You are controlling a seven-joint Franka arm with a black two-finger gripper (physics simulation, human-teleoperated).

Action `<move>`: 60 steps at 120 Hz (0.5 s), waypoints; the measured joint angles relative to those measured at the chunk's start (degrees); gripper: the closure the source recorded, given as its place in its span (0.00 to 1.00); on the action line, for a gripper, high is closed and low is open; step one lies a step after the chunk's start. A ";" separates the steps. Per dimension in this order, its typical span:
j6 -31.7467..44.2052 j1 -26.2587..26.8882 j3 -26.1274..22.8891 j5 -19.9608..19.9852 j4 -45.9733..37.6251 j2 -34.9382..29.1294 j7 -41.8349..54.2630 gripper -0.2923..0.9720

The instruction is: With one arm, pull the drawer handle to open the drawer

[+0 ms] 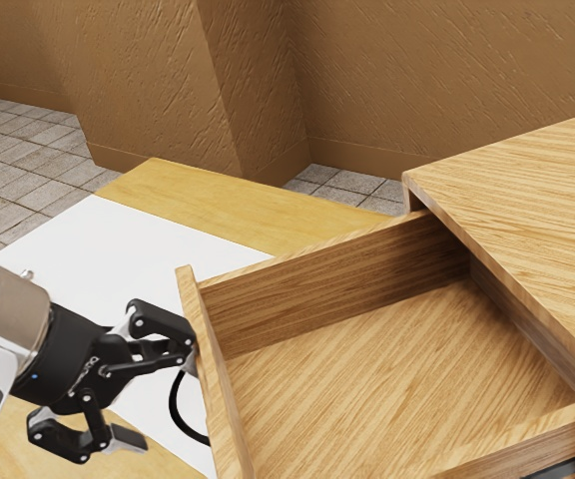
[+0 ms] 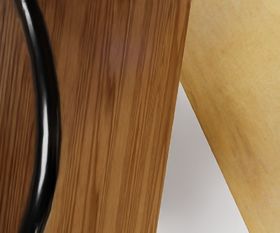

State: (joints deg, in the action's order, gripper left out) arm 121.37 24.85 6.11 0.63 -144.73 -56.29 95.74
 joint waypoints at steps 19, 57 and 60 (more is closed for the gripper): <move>-0.13 0.22 -0.51 2.91 2.79 -2.68 0.14 0.69; -6.34 -4.39 -4.19 2.81 5.80 -3.00 -7.12 0.31; -8.80 -5.24 -4.85 2.39 7.34 -2.27 -10.33 0.30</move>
State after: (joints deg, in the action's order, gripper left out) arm 112.57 19.61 1.26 3.02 -137.40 -58.55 85.41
